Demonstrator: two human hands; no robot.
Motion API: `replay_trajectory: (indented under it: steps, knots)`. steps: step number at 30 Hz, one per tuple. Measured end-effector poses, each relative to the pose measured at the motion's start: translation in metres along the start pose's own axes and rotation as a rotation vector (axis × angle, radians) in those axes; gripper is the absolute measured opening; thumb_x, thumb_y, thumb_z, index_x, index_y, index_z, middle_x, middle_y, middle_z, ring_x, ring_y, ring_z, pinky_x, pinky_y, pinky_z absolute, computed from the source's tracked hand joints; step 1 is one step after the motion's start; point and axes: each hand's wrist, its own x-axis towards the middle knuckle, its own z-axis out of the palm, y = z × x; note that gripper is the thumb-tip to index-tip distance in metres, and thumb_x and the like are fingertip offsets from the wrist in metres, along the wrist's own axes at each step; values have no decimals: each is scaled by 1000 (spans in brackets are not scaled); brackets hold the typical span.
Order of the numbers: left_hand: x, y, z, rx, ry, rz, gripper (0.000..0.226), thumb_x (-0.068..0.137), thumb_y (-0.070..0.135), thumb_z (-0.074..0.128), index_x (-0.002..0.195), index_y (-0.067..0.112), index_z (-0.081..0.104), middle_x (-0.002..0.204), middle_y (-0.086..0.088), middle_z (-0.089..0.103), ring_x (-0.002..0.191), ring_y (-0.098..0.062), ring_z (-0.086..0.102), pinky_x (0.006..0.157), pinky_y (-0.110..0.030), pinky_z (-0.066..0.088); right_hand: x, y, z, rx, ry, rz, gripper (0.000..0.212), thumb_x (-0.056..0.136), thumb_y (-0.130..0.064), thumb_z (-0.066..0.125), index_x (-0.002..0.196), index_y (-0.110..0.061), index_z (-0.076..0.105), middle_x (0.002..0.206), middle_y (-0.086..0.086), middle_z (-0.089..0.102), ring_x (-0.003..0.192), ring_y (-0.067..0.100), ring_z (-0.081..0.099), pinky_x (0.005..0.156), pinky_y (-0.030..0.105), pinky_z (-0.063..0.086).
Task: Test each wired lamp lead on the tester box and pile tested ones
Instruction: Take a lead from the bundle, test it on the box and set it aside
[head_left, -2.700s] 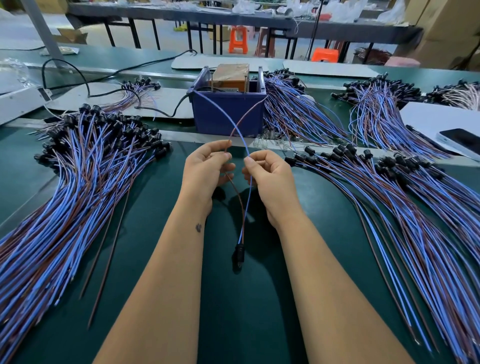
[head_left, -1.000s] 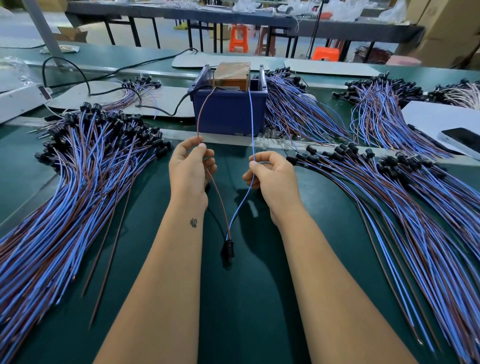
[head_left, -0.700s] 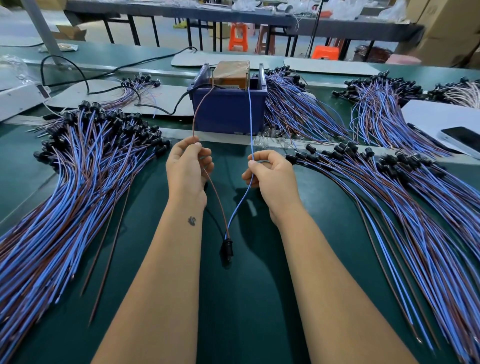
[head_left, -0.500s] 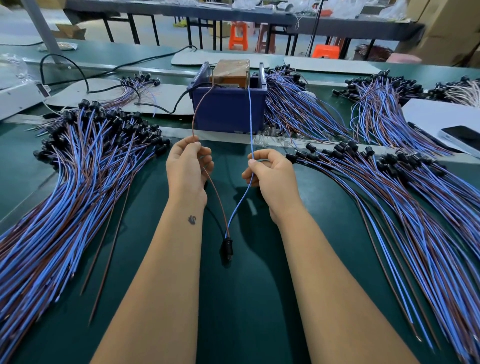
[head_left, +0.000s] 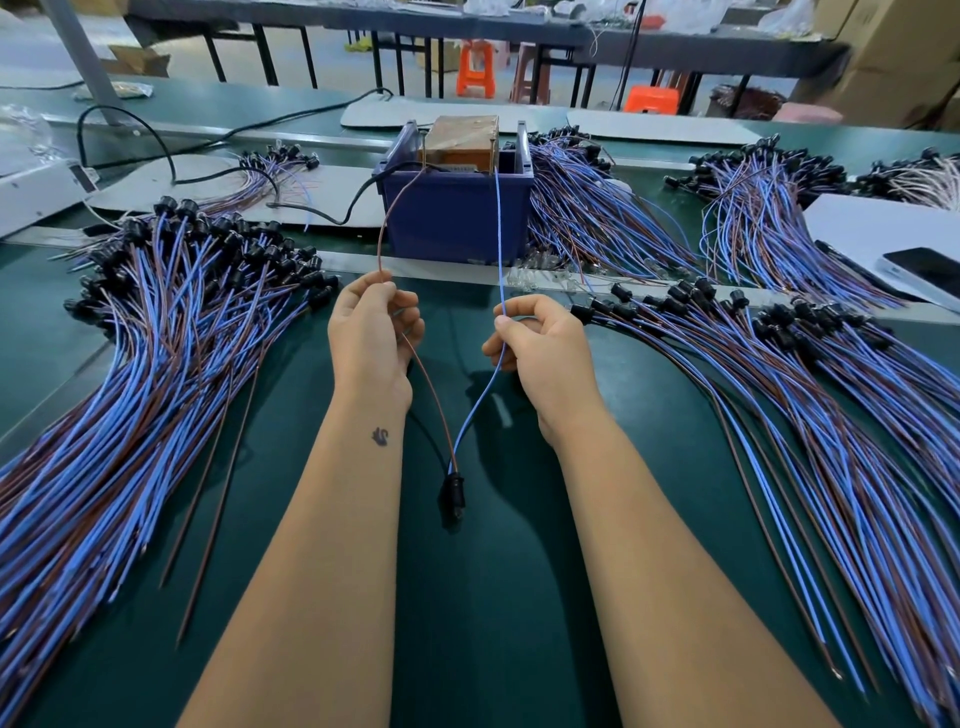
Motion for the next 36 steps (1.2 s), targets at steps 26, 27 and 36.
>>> replay_trajectory:
  steps: [26, 27, 36]
  knots:
    - [1, -1, 0, -1, 3, -3, 18, 96, 6, 48, 93, 19, 60, 61, 5, 63, 55, -9, 56, 57, -22, 51, -2, -2, 0, -31, -15, 8, 17, 94, -6, 54, 85, -20, 60, 56, -4, 64, 56, 4, 59, 59, 18, 44]
    - [1, -1, 0, 1, 3, -3, 18, 96, 6, 48, 93, 19, 60, 61, 5, 63, 56, -9, 56, 57, -22, 51, -2, -2, 0, -33, -14, 7, 17, 94, -6, 53, 86, -20, 60, 56, -4, 64, 57, 4, 59, 58, 17, 44]
    - [1, -1, 0, 116, -73, 5, 16, 96, 7, 51, 91, 18, 62, 62, 6, 66, 55, -8, 60, 57, -22, 51, -3, -2, 0, -8, 9, -16, 17, 93, -6, 55, 86, -20, 61, 57, -5, 64, 64, 10, 61, 68, 29, 51]
